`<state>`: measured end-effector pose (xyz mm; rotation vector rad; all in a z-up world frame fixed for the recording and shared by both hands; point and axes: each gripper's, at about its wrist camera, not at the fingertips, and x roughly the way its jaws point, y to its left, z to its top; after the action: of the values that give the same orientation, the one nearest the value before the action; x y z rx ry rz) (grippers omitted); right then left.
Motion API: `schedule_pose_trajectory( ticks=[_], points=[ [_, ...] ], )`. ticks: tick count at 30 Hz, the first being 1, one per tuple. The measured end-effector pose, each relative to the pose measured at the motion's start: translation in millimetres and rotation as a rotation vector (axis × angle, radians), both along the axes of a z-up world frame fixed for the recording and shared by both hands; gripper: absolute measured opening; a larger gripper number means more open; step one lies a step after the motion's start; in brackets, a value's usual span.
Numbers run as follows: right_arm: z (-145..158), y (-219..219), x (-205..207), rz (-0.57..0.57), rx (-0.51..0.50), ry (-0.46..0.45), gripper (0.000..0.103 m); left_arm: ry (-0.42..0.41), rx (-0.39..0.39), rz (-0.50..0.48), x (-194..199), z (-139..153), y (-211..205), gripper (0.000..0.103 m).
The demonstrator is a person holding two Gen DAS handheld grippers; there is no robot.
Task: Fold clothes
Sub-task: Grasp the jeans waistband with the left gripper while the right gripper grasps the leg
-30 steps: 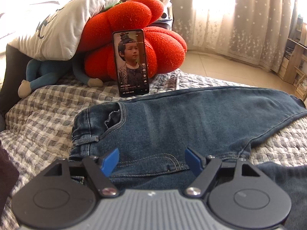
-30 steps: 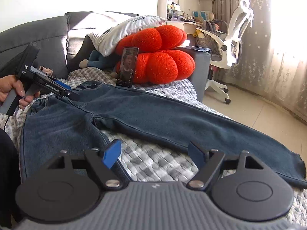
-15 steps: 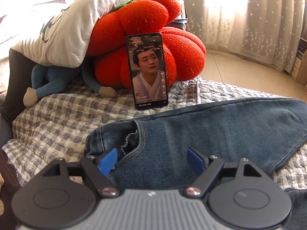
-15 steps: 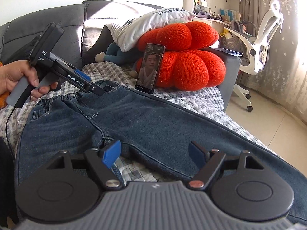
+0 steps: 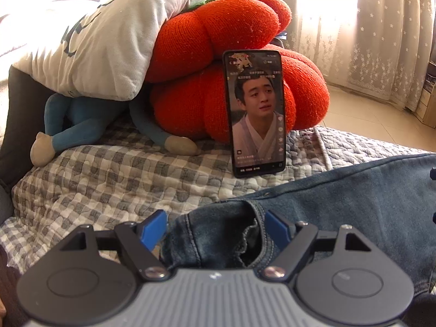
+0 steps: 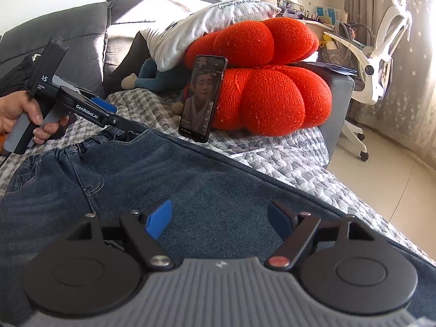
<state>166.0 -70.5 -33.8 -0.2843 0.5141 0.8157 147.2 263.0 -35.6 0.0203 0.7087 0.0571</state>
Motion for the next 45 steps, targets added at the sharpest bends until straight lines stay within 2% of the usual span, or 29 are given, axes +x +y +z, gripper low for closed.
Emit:
schedule_pose_trajectory(
  ticks=[7,15,19,24,25,28,30,32,34,37,45],
  points=[
    [-9,12,39,-0.001,-0.012,-0.011,0.08,-0.009,-0.015,-0.016,13,-6,24,0.07],
    [-31,18,79,-0.029,-0.052,0.005,0.08,0.032,-0.134,-0.039,20,-29,48,0.055],
    [-41,18,90,-0.032,-0.066,0.026,0.08,0.035,-0.18,-0.047,21,-39,55,0.052],
    [-44,20,96,-0.025,-0.074,0.055,0.08,0.028,-0.163,-0.048,21,-42,54,0.044],
    [-44,20,97,-0.023,-0.078,0.06,0.078,0.025,-0.149,-0.05,21,-43,52,0.043],
    [-42,17,99,-0.008,-0.052,0.103,0.063,-0.004,-0.115,-0.049,16,-41,48,0.034],
    [-39,18,95,-0.02,-0.062,0.085,0.05,-0.023,-0.102,-0.049,13,-39,46,0.029],
    [-35,21,88,-0.039,-0.081,0.056,0.024,-0.04,-0.082,-0.058,9,-37,42,0.025],
    [-31,24,81,-0.059,-0.107,0.023,0.016,-0.055,-0.072,-0.062,5,-34,40,0.024],
    [-22,27,67,-0.077,-0.134,-0.025,0.011,-0.078,-0.075,-0.062,0,-27,39,0.023],
    [13,23,26,-0.123,-0.148,-0.133,0.01,-0.153,-0.075,-0.077,-25,2,32,0.022]
  ],
)
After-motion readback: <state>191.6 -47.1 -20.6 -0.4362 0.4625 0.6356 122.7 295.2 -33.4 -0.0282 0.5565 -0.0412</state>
